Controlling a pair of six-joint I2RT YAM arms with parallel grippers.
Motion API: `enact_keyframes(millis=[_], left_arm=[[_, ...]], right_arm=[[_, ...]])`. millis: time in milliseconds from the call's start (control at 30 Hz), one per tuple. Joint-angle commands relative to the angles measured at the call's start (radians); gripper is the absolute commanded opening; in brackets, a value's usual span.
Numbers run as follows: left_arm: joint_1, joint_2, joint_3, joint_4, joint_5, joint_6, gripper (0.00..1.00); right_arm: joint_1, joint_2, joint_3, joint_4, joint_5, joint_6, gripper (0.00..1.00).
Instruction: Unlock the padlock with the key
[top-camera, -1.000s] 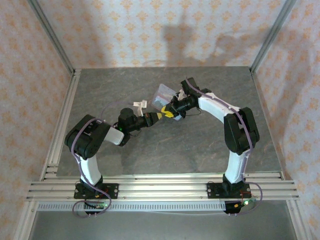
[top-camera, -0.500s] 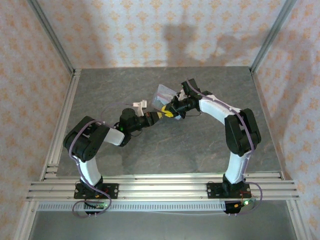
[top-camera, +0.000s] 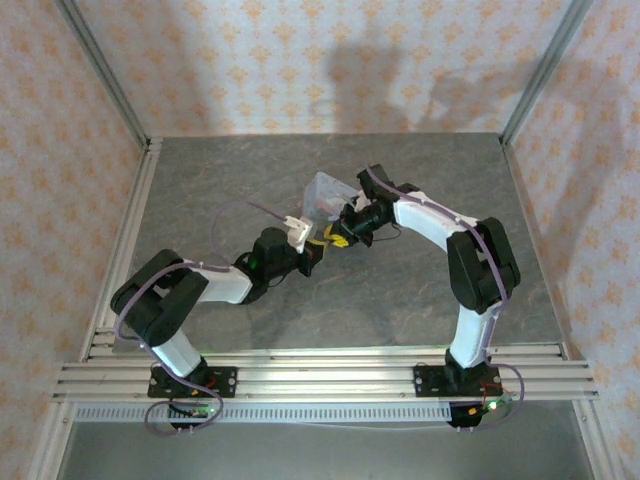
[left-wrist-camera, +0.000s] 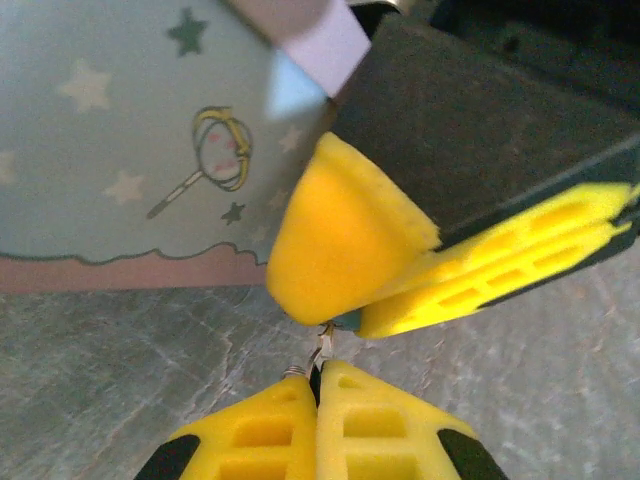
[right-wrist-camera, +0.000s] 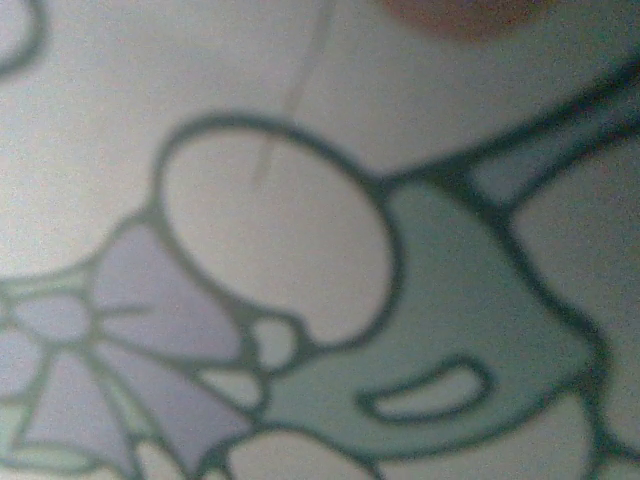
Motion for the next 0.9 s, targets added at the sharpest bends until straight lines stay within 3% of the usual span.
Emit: enact_keyframes(millis=[0, 233, 467, 667, 867], left_arm=[[-0.088, -0.036, -0.016, 0.007, -0.045, 0.182, 0.00], [-0.098, 0.024, -0.037, 0.079, -0.062, 0.111, 0.00], [-0.090, 0.097, -0.061, 0.206, -0.033, -0.043, 0.00], [-0.077, 0.147, -0.081, 0.287, -0.029, -0.108, 0.00], [-0.075, 0.147, -0.095, 0.255, -0.069, -0.113, 0.00]], right_arm=[[0.037, 0.019, 0.006, 0.028, -0.060, 0.024, 0.00], [0.039, 0.015, -0.008, 0.025, -0.027, 0.017, 0.09], [0.046, -0.003, -0.040, 0.044, 0.022, 0.020, 0.30], [0.048, -0.018, -0.057, 0.053, 0.049, 0.018, 0.38], [0.048, -0.051, -0.071, 0.049, 0.111, 0.012, 0.43]])
